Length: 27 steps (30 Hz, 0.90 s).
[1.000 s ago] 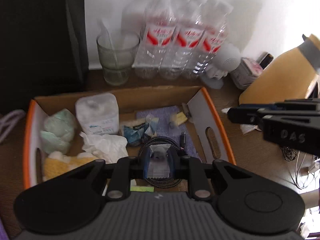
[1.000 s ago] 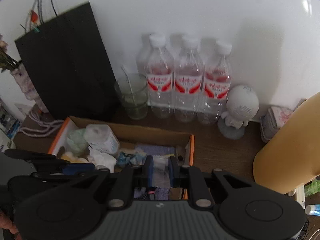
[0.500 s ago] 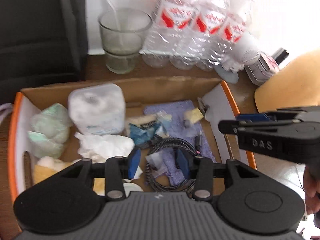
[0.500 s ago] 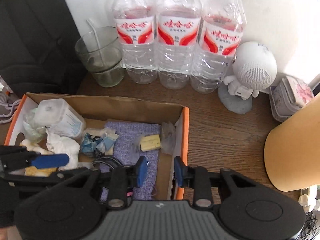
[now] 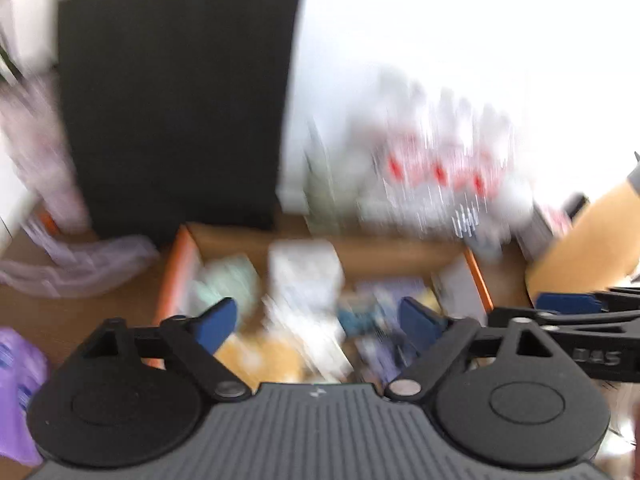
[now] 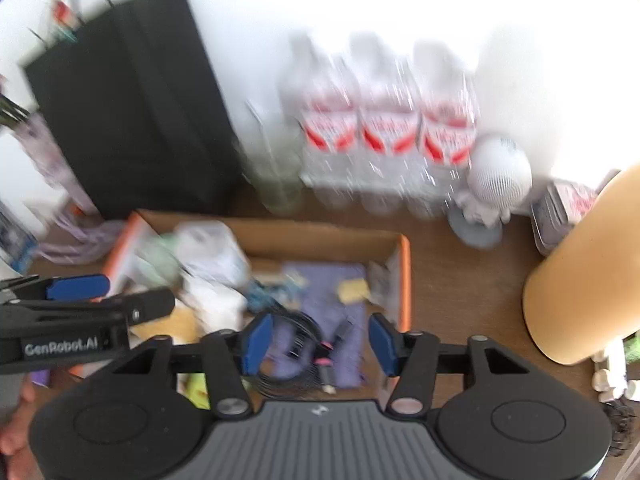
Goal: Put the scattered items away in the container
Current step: 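Move both tools back toward the red flower ornament and white cap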
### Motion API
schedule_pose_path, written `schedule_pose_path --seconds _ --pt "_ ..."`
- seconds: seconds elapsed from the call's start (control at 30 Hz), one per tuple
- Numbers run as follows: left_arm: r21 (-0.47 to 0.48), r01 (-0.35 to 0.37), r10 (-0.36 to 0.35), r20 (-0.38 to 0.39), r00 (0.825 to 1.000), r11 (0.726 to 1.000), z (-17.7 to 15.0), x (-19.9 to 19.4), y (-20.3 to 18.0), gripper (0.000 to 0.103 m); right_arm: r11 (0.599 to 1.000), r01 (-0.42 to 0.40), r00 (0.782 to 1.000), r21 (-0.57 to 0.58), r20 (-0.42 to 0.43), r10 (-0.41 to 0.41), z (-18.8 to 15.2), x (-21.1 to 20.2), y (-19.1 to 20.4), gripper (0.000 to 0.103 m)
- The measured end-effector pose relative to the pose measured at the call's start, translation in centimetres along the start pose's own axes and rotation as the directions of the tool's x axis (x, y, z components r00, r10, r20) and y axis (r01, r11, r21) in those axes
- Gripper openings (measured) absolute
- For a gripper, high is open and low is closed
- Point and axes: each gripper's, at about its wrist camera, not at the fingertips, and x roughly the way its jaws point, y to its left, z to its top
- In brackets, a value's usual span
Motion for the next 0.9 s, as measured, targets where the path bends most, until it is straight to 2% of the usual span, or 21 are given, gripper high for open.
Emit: schedule_pose_path --seconds 0.03,0.07,0.13,0.2,0.23,0.27,0.33,0.43,0.5,0.6,0.7,0.8,0.9 --pt "0.019 -0.011 0.009 0.118 0.993 1.000 -1.1 -1.6 0.2 0.101 1.000 -0.009 0.996 -0.006 0.086 0.010 -1.1 -1.2 0.6 0.068" --pt "0.043 -0.018 0.008 0.219 0.976 0.999 -2.4 -3.1 0.5 0.103 1.000 -0.012 0.984 -0.015 0.179 0.015 -2.4 -2.3 1.2 0.070" --pt "0.077 -0.046 0.016 0.354 0.935 0.996 -5.5 -5.4 0.9 0.103 1.000 0.006 0.933 -0.029 0.360 0.005 -5.7 -4.1 2.2 0.081" --pt "0.068 -0.058 0.022 0.447 0.894 0.996 -8.8 -7.0 1.3 0.103 0.998 0.005 0.873 -0.058 0.487 0.024 -9.1 -4.9 2.1 0.085" --pt "0.067 -0.053 0.016 0.462 0.887 0.996 -9.9 -7.3 1.4 0.103 0.997 0.005 0.847 -0.077 0.530 0.036 -10.6 -5.0 2.2 0.085" --pt "0.064 -0.051 0.015 0.460 0.888 0.997 -10.7 -7.4 1.5 0.103 0.995 0.014 0.829 -0.096 0.557 0.042 -11.9 -4.9 2.5 0.086" --pt "0.060 -0.037 0.006 0.445 0.896 0.998 -11.3 -7.4 1.5 0.103 0.993 0.057 0.818 -0.108 0.575 0.016 -13.2 -4.5 3.2 0.085" --pt "0.043 0.004 -0.022 0.429 0.903 0.999 -11.7 -7.8 2.1 0.103 0.996 0.042 0.820 -0.082 0.572 0.013 -13.5 -4.5 3.5 0.085" --pt "0.044 0.003 -0.021 0.423 0.906 0.999 -12.3 -8.2 2.4 0.103 0.997 0.039 0.813 -0.072 0.582 0.010 -13.7 -5.2 3.6 0.085" --pt "0.050 -0.015 -0.006 0.398 0.918 0.999 -15.0 -9.8 2.8 0.103 0.997 0.058 0.825 -0.051 0.565 -0.019 -15.2 -6.3 3.8 0.086" --pt "0.073 0.027 -0.054 0.386 0.921 0.997 -20.5 -12.2 3.1 0.103 0.998 0.052 0.815 -0.034 0.579 -0.023 -21.1 -7.9 3.9 0.089" --pt "0.065 0.109 -0.124 0.319 0.940 0.992 -26.2 -12.9 3.2 0.103 0.997 0.062 0.807 -0.055 0.590 -0.018 -28.3 -8.7 4.4 0.090" --pt "0.081 0.163 -0.178 0.238 0.955 0.983 -29.6 -12.6 2.4 0.103 0.995 0.072 0.817 0.073 0.567 -0.101 -33.5 -8.8 3.4 0.090"
